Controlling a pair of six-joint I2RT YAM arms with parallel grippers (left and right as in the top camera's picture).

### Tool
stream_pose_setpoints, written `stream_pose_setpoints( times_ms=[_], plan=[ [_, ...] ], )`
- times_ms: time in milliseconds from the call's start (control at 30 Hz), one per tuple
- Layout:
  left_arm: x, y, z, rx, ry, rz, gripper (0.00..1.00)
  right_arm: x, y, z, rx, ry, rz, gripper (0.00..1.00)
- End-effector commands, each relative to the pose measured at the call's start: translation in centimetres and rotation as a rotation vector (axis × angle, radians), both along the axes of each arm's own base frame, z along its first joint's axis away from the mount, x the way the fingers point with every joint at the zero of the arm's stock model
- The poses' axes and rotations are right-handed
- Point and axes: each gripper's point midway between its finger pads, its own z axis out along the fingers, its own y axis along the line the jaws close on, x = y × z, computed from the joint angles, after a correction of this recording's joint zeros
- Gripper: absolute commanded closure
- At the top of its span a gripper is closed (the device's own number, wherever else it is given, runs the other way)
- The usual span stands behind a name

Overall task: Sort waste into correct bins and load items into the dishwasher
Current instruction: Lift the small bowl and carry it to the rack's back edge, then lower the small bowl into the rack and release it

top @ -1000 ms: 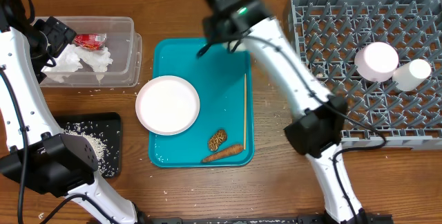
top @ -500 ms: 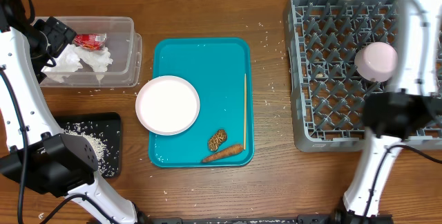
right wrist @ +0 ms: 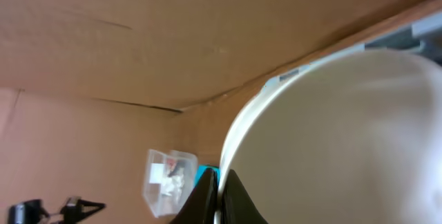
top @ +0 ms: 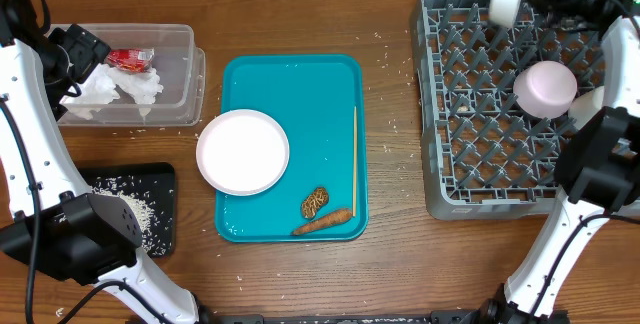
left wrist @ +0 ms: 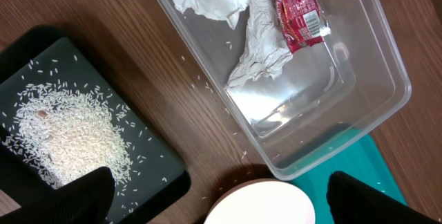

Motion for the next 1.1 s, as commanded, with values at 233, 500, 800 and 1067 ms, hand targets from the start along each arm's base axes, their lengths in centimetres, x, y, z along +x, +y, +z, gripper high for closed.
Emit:
stream_pose_setpoints(
  times_ms=[233, 500, 800, 1067],
  plan=[
    [0.2, 0.0, 0.6, 0.000, -0.020, 0.011, 0.00, -0.5, -2.4, -1.5, 0.076, 0.133, -0.105, 0.96],
    [0.1, 0.0, 0.6, 0.000, -0.020, 0.011, 0.00, -1.3, -6.6, -1.5, 0.088, 0.143, -0.187, 0.93],
    [0.2, 0.0, 0.6, 0.000, -0.021, 0.011, 0.00, -2.0, -8.9, -1.7, 0.104, 0.163, -0.229, 0.89],
    [0.2, 0.0, 0.6, 0.000, -0.020, 0.011, 0.00, -3.2, -13.4, 0.2, 0.064, 0.190, -0.356, 0.90]
  ],
)
